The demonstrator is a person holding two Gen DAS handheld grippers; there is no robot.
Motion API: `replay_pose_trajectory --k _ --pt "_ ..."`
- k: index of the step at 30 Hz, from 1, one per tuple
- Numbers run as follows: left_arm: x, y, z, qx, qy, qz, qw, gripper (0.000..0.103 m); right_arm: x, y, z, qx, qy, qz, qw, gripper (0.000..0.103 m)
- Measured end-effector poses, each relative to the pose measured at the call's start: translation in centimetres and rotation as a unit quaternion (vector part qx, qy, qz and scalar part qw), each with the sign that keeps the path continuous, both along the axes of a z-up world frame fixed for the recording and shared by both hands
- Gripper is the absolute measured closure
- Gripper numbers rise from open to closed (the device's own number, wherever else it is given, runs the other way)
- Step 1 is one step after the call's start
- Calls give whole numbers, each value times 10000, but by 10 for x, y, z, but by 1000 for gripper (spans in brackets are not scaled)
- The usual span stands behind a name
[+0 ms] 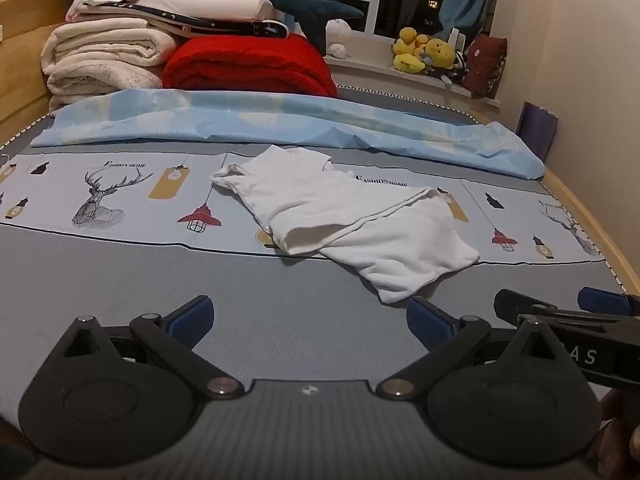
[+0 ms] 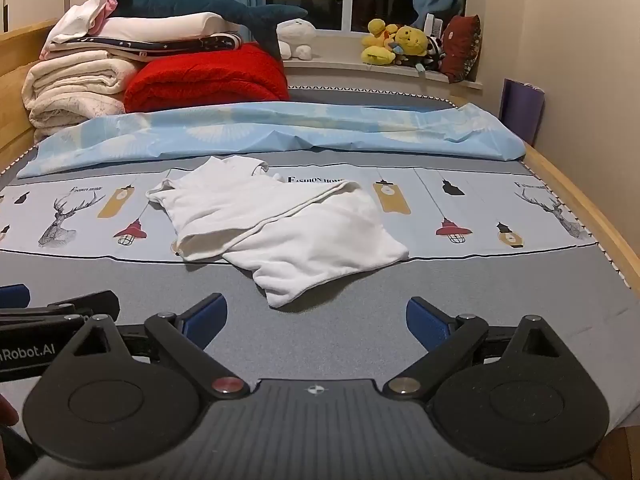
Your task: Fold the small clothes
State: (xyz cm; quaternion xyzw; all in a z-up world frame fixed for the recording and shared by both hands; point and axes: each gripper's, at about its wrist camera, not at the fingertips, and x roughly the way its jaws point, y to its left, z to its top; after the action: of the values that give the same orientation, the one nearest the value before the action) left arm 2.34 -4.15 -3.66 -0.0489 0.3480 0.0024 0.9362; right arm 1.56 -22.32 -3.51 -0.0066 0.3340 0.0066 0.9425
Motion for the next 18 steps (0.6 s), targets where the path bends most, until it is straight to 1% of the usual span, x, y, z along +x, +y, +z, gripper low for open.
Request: replay_pose_trajectory --k 18 --pt "-2 2 0 -16 19 31 10000 0 0 2 -2 -3 -20 9 10000 7"
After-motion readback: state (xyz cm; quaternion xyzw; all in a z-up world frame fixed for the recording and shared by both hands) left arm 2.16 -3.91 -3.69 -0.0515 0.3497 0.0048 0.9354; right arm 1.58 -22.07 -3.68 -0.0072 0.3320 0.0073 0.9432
